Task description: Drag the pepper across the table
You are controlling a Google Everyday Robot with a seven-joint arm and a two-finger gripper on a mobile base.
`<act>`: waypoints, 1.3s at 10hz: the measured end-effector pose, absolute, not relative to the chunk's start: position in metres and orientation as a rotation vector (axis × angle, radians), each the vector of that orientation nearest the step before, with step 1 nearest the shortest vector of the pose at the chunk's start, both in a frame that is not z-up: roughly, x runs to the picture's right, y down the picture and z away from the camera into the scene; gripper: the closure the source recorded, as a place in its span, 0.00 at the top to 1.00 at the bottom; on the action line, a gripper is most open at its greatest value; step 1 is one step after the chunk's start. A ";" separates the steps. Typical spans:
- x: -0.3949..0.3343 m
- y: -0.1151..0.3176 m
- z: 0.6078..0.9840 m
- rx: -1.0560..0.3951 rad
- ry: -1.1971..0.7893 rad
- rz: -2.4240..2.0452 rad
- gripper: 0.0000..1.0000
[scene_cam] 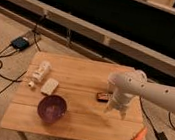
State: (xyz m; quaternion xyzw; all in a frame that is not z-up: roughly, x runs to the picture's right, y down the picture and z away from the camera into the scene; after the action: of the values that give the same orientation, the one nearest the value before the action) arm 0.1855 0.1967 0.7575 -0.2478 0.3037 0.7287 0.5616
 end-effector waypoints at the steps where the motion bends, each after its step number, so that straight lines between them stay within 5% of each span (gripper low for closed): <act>1: 0.186 0.197 0.757 -0.584 0.716 1.717 0.65; 13: 0.249 0.272 0.749 -0.564 0.817 1.970 0.65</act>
State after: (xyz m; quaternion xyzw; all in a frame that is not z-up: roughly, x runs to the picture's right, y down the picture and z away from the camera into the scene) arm 0.2490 0.2725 0.7491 -0.2282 0.3307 0.7971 0.4508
